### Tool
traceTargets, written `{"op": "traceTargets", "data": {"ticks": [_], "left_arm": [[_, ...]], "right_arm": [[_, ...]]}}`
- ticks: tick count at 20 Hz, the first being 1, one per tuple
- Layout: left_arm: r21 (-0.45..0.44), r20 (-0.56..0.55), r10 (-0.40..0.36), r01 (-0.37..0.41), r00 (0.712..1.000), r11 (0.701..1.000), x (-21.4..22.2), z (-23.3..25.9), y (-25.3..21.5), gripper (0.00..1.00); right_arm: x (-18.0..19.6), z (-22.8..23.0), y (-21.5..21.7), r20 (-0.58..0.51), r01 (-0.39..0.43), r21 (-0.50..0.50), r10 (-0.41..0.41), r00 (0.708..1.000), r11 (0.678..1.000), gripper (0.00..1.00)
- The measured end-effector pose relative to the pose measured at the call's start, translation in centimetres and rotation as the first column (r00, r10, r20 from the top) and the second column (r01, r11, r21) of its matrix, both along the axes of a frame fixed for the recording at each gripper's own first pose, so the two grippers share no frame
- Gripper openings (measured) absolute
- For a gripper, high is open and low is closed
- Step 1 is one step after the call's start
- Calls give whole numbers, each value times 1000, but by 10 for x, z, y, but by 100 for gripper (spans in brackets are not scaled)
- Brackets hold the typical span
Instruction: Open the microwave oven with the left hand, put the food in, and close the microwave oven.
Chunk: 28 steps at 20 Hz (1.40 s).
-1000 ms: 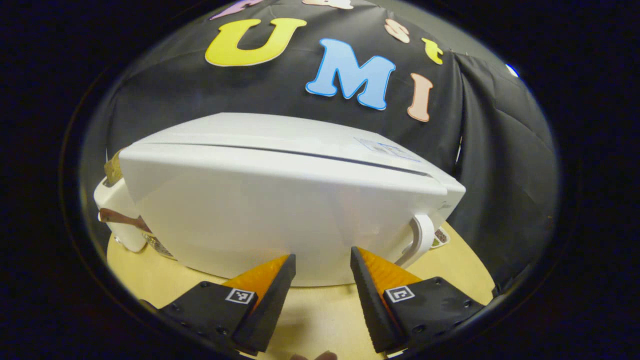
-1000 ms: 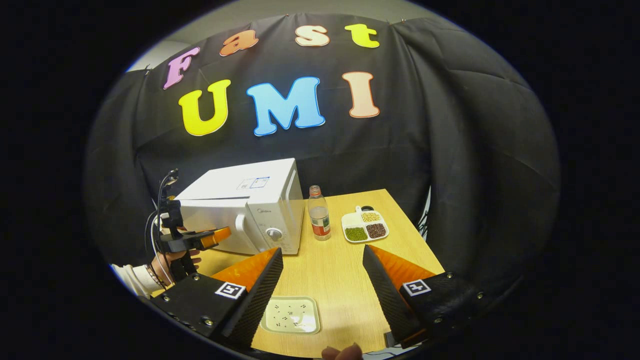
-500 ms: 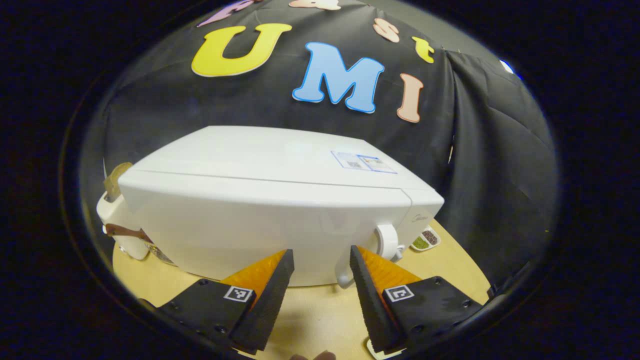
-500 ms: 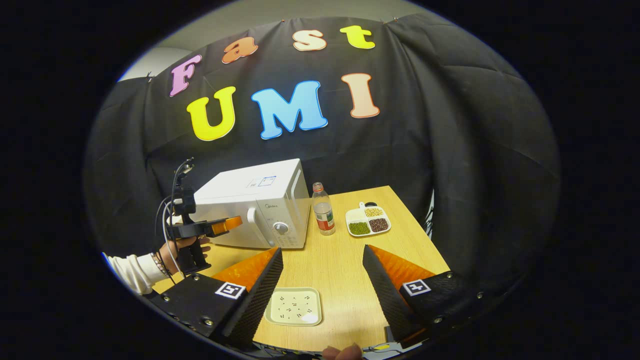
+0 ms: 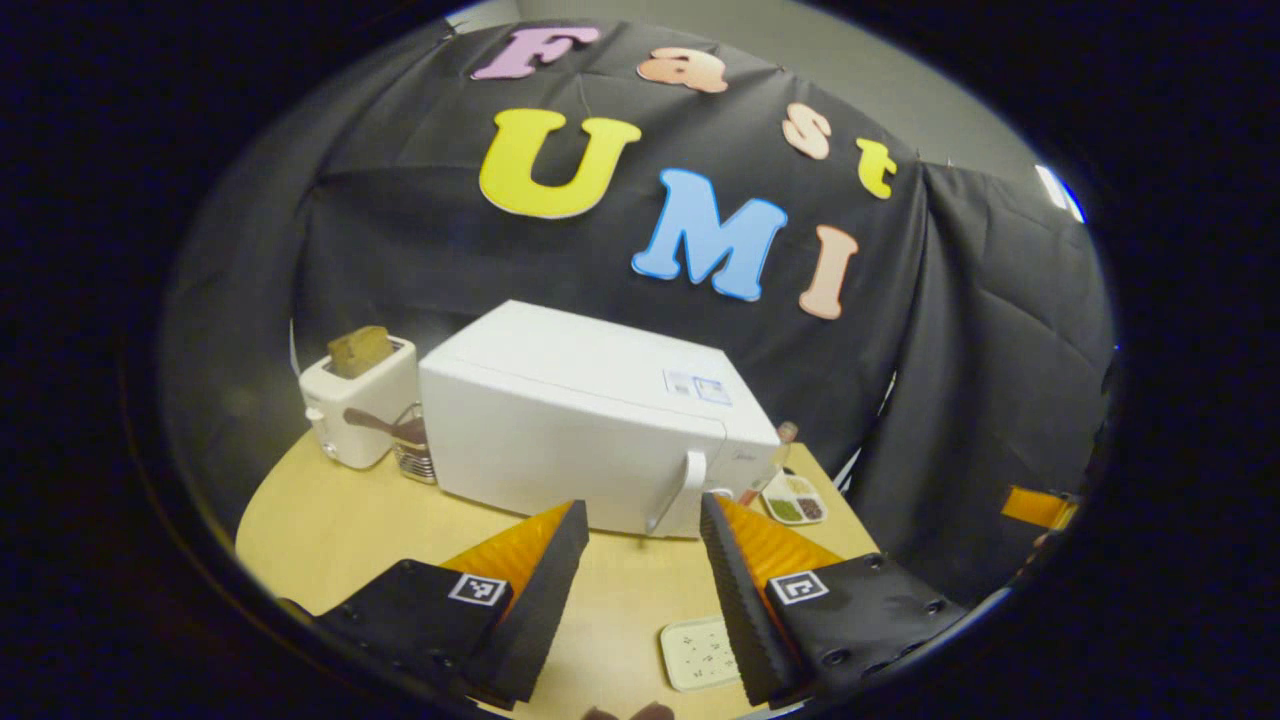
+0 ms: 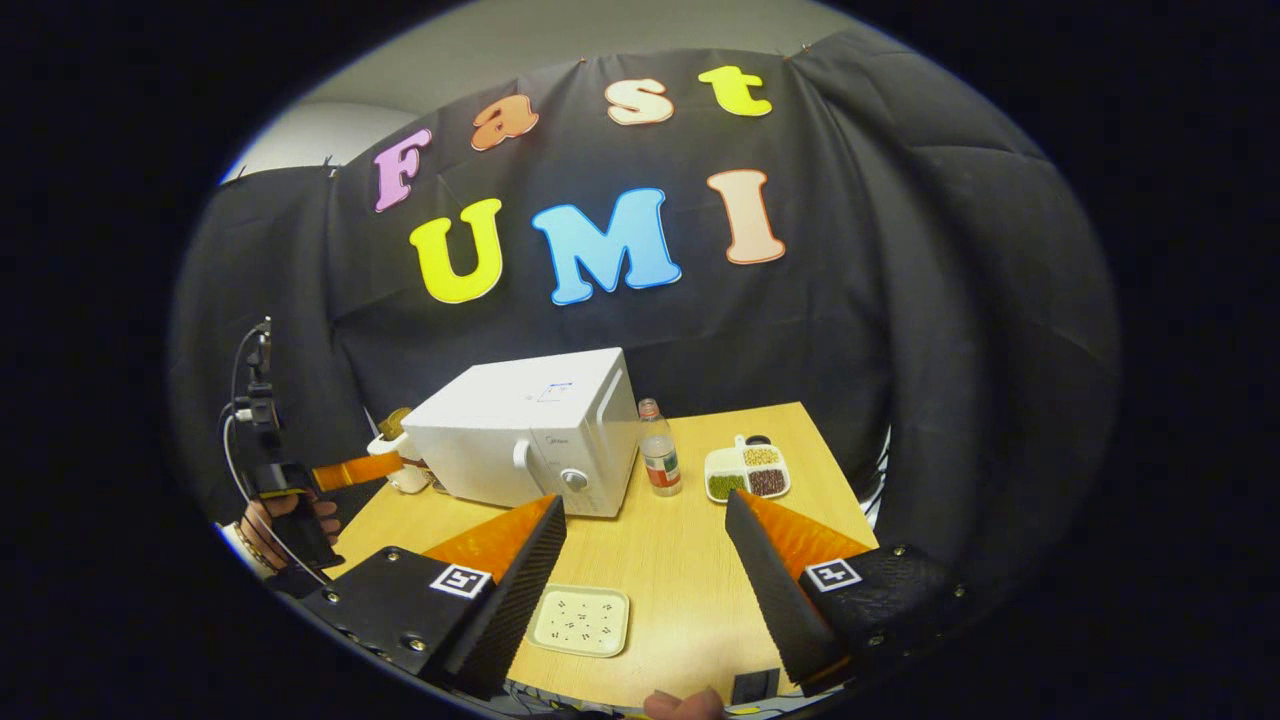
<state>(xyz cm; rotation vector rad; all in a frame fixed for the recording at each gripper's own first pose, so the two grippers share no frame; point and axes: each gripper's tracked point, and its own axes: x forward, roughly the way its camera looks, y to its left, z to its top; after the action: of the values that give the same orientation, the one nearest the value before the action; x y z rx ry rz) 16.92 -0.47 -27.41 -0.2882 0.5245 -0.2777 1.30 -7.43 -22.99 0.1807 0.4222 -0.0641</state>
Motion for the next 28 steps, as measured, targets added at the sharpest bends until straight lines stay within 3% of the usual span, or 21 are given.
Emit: {"op": "traceTargets", "data": {"ticks": [3, 7, 8, 9, 12, 17, 20, 23, 28], "left_arm": [[-36, 130, 98, -94, 987, 995, -23, 87, 20, 80], [13, 266, 168, -178, 949, 984, -66, 180, 29, 81], [1, 310, 179, -188, 934, 982, -77, 207, 27, 79], [-9, 342, 181, -189, 922, 982, -87, 232, 21, 80], [13, 405, 161, -182, 900, 983, -102, 286, 15, 79], [59, 390, 140, -176, 910, 983, -100, 281, 12, 79], [116, 397, 119, -179, 910, 977, -104, 270, 19, 77], [181, 417, 107, -198, 903, 963, -106, 266, 41, 77], [177, 386, 131, -213, 913, 961, -106, 242, 85, 81]], "right_arm": [[9, 35, -16, 62, -44, -62, 48, 997, 997, 98], [24, 96, -8, 141, -137, -183, 164, 976, 974, 98], [25, 111, -1, 158, -160, -201, 193, 968, 966, 94], [25, 129, 5, 183, -170, -211, 210, 960, 962, 98], [21, 177, 26, 263, -189, -236, 250, 932, 953, 98], [30, 195, 49, 291, -196, -332, 297, 909, 923, 96], [40, 176, 72, 261, -236, -291, 314, 913, 927, 96], [55, 159, 106, 213, -298, -281, 362, 908, 912, 96], [72, 148, 138, 200, -318, -263, 374, 906, 911, 96]]}}
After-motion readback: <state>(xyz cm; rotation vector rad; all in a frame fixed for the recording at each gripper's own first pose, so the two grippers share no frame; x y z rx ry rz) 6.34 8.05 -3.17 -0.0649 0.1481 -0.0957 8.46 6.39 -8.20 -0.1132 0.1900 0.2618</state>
